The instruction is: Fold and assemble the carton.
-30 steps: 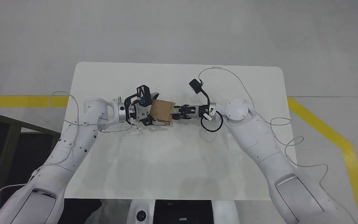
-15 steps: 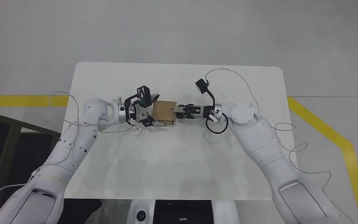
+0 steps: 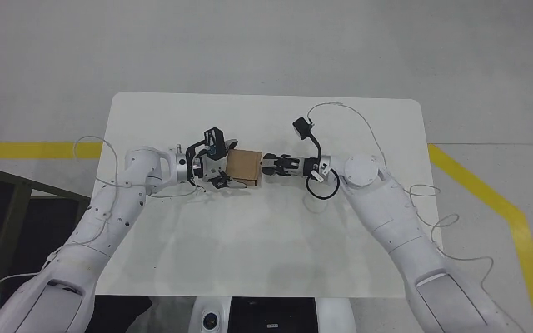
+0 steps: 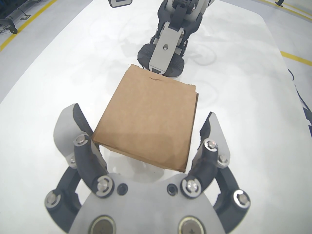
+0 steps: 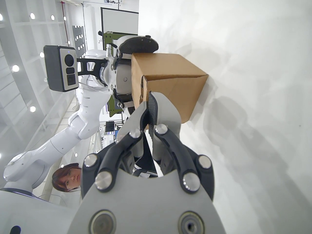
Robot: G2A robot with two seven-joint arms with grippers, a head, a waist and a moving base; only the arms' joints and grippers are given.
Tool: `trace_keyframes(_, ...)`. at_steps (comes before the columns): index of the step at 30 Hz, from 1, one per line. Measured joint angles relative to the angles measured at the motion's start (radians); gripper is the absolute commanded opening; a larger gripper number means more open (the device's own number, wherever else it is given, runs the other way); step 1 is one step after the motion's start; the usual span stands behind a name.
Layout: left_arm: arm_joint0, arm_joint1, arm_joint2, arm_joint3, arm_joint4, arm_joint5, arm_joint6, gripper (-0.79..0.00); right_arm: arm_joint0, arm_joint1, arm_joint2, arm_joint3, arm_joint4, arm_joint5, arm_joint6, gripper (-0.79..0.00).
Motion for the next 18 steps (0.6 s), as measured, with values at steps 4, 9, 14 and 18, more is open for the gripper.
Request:
trace_keyframes(4, -0.001, 0.001, 0.001, 0.000, 0.000, 0.000, -0.001, 0.000, 0.012, -0.007, -0.015, 0.016, 0.012, -0.010, 0.005, -0.785)
trace_keyframes(9, -0.002, 0.002, 0.005, -0.001, 0.002, 0.000, 0.002, 0.000, 0.026, -0.013, -0.026, 0.037, 0.020, -0.020, 0.008, -0.785)
trace_keyframes(14, -0.004, 0.003, 0.009, -0.003, 0.004, 0.000, 0.005, 0.000, 0.037, -0.020, -0.037, 0.052, 0.028, -0.028, 0.014, -0.785)
trace_keyframes(18, -0.004, 0.004, 0.014, 0.000, -0.014, 0.000, 0.009, 0.000, 0.043, -0.023, -0.042, 0.065, 0.034, -0.034, 0.014, -0.785)
